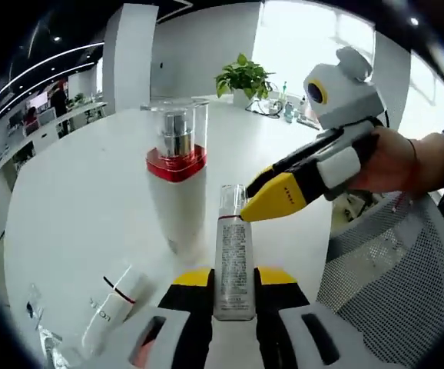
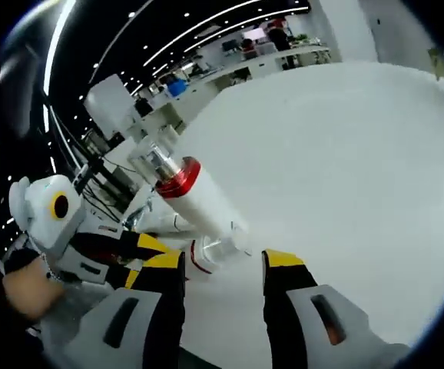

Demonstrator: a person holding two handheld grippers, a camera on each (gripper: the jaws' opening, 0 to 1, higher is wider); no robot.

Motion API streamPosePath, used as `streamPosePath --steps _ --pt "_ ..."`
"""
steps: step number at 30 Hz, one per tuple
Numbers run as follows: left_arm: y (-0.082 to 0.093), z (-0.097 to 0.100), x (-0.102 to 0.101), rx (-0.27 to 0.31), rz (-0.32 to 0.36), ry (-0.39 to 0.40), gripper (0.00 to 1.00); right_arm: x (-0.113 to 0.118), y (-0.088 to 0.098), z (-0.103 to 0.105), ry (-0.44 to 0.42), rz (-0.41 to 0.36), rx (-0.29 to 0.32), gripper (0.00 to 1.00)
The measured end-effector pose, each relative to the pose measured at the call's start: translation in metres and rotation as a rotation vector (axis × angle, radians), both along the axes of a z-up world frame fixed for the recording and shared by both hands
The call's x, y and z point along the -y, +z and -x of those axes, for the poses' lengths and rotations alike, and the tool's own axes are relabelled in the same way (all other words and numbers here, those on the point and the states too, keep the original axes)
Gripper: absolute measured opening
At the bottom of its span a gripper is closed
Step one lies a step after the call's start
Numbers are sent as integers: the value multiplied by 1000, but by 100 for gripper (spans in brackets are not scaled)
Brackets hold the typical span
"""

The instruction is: Arrange the skincare products in the storage area until every visible bottle or jar stands upright without overlapping.

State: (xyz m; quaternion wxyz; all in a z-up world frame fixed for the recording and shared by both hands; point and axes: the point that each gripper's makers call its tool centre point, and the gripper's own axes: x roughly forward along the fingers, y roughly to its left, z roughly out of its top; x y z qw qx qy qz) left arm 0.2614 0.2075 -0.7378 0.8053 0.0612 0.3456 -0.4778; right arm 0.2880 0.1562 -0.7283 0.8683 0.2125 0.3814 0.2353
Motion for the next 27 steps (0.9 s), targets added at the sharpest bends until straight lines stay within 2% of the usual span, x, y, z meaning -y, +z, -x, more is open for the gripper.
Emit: streamPosePath --steps 3,7,11,15,19,24,27 --pt "5 5 5 -11 50 -22 19 -8 9 -1 0 -117 5 32" --pt "8 4 9 0 75 -23 19 -8 16 -1 2 -140 13 28" --pt "8 6 12 -2 98 -30 19 -9 23 -1 27 -85 56 27" --pt "8 7 15 -5 111 -35 19 -14 35 -1 99 3 166 25" --pt "4 7 14 -13 101 -37 19 -27 46 3 182 56 270 22" --pt "-1 10 14 0 81 -68 19 -36 50 7 237 50 303 20" --pt "-5 11 14 19 54 -76 19 -38 46 9 256 81 304 20"
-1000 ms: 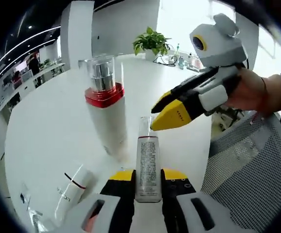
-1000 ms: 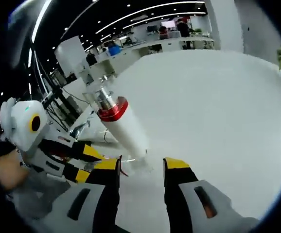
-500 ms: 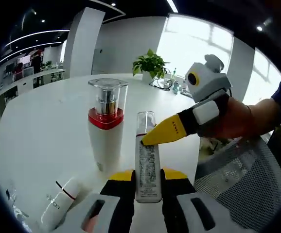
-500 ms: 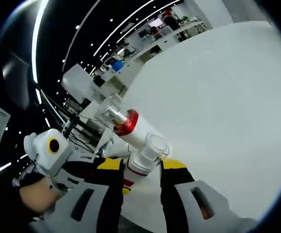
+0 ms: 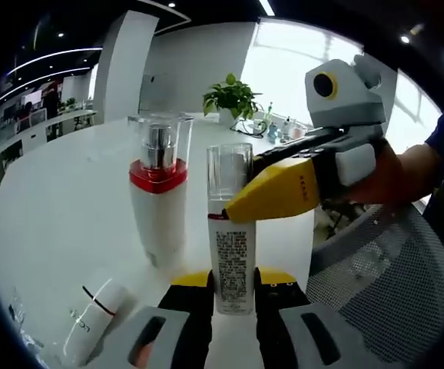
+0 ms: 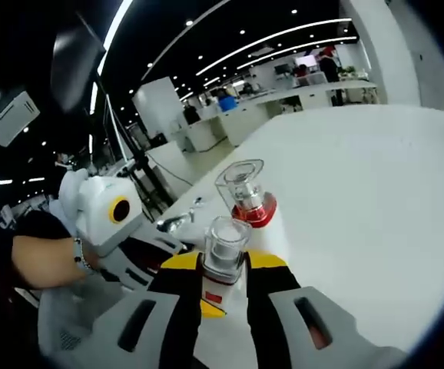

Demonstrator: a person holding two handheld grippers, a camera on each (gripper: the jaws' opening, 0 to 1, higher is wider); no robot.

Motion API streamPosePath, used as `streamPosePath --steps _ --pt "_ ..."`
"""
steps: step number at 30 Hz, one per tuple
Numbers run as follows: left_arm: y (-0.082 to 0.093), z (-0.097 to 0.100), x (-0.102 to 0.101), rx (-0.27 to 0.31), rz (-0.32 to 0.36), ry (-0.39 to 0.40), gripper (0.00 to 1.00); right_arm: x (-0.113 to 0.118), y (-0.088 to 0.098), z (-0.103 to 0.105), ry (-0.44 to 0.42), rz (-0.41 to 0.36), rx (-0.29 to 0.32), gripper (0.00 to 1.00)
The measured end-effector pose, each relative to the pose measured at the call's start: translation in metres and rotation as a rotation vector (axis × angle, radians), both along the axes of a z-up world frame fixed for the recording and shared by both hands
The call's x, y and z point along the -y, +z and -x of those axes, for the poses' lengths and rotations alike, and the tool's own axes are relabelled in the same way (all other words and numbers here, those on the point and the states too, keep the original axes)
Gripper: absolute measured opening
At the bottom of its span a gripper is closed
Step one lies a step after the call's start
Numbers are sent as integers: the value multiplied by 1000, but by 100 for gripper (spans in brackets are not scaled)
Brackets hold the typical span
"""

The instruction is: Arrange the skincare products in the storage area until every visible bottle or jar stands upright without overlapping.

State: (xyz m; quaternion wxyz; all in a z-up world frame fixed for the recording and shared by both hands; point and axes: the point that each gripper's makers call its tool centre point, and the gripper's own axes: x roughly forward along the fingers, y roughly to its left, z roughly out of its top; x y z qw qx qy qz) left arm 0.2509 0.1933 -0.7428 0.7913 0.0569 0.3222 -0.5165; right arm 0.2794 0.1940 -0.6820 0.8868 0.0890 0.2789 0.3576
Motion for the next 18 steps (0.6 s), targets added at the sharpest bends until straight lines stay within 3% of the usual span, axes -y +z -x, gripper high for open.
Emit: streamPosePath --steps 4,9,13,16,18 --pt "-7 -5 -1 61 -41 4 20 0 -5 0 6 66 20 19" --pt "-10 -7 0 114 -83 -8 22 -8 -3 1 50 190 153 19" --pt "-10 -9 -1 134 -95 -3 22 -9 -13 0 47 243 155 19" --pt "-9 -12 0 154 -96 9 22 -3 -19 -5 39 326 187 19" --pt "-8 -14 0 163 -101 22 22 -3 -20 -8 34 335 205 19"
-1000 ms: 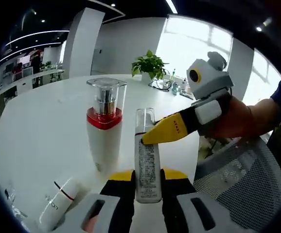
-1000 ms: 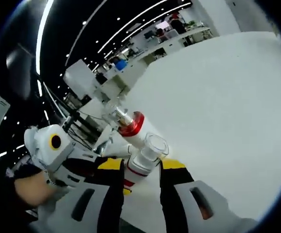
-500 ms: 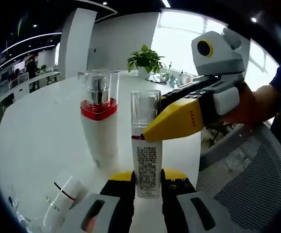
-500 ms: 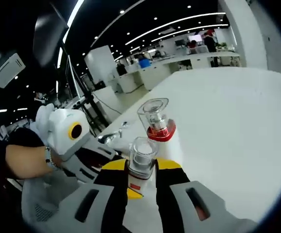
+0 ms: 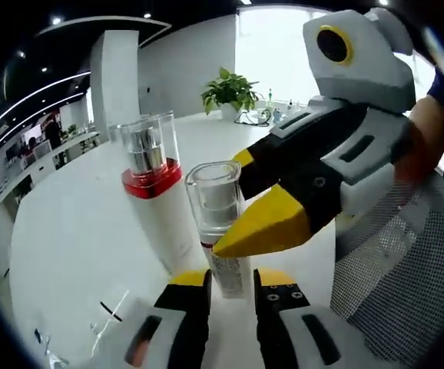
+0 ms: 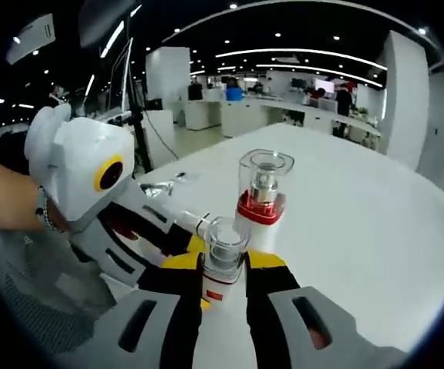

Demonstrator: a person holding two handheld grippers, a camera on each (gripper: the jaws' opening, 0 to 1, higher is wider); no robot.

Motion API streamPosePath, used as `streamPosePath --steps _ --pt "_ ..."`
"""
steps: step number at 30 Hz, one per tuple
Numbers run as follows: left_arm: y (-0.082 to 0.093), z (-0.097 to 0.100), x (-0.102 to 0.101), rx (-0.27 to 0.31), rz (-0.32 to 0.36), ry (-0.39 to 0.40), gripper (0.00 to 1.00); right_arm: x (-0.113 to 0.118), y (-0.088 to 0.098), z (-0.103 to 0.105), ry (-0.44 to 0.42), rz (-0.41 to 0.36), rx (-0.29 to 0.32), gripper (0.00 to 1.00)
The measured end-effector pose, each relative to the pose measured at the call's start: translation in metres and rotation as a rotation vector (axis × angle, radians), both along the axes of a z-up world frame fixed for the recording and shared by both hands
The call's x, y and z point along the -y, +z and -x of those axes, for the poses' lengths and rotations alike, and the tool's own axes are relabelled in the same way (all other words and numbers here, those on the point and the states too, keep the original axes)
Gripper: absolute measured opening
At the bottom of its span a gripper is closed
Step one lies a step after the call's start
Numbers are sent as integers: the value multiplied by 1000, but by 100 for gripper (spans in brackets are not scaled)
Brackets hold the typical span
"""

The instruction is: Arrange the skincare products in the storage area until every visible bottle or jar stands upright without overlapping.

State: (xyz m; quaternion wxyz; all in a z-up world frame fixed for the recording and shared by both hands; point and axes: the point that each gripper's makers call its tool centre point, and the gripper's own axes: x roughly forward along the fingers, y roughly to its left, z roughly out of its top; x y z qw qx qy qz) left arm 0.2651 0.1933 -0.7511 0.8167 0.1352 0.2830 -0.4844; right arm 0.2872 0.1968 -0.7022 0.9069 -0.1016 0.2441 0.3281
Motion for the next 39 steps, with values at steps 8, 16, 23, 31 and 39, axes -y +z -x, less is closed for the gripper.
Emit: streamPosePath --steps 8,16,23,31,39 --pt "0 -14 -4 65 -34 66 21 4 -4 -8 -34 -28 6 19" --pt "-4 -16 -6 45 -41 85 19 6 -11 -7 -42 10 -23 19" --pt "-5 -18 -6 22 -30 103 19 1 -9 -7 -16 -18 -24 19" --pt "-5 -20 -9 17 -30 119 19 3 -14 -6 -25 -31 -57 24" --pt "-5 -24 -17 33 -53 130 19 4 -21 -2 -4 -3 -89 21"
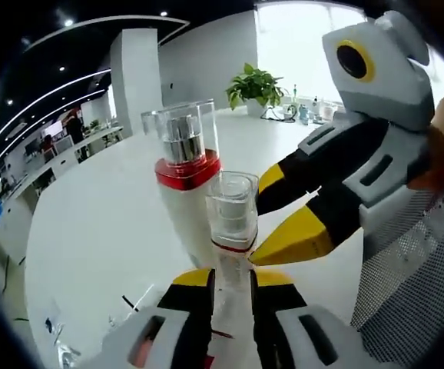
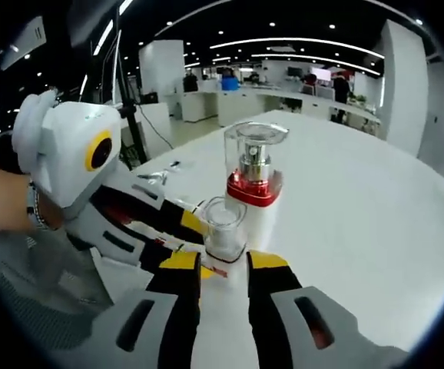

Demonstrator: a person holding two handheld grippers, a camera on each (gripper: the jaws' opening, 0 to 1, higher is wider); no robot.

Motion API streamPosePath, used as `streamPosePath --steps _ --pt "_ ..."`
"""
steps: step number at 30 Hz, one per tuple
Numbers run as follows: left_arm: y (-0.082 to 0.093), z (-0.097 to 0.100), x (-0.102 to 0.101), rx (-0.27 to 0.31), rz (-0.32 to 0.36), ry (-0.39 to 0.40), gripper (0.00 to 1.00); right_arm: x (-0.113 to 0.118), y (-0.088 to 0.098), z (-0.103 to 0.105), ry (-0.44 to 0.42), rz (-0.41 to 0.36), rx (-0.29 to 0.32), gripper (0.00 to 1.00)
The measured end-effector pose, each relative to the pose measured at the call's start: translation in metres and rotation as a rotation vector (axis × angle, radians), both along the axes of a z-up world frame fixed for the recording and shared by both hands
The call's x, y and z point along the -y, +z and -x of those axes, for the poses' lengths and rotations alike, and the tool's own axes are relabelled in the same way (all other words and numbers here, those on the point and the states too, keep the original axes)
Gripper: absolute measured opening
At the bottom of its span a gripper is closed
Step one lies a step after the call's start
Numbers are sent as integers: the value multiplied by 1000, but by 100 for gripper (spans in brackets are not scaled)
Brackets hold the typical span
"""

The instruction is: Arrange the skincare products in the storage area until every visible bottle or jar stands upright without overlapping.

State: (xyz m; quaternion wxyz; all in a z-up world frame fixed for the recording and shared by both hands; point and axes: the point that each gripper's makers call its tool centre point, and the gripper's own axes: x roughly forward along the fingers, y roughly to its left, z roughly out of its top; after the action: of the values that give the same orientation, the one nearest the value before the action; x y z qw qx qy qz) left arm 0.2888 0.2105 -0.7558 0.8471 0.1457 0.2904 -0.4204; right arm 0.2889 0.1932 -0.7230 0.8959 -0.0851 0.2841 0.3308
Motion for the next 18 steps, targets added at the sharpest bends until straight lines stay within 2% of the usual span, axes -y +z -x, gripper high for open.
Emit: streamPosePath --steps 4,18 --pt "3 -2 -4 -2 9 12 19 -1 -1 2 14 17 2 20" --pt "10 2 4 15 33 -20 19 5 -4 -1 7 60 19 14"
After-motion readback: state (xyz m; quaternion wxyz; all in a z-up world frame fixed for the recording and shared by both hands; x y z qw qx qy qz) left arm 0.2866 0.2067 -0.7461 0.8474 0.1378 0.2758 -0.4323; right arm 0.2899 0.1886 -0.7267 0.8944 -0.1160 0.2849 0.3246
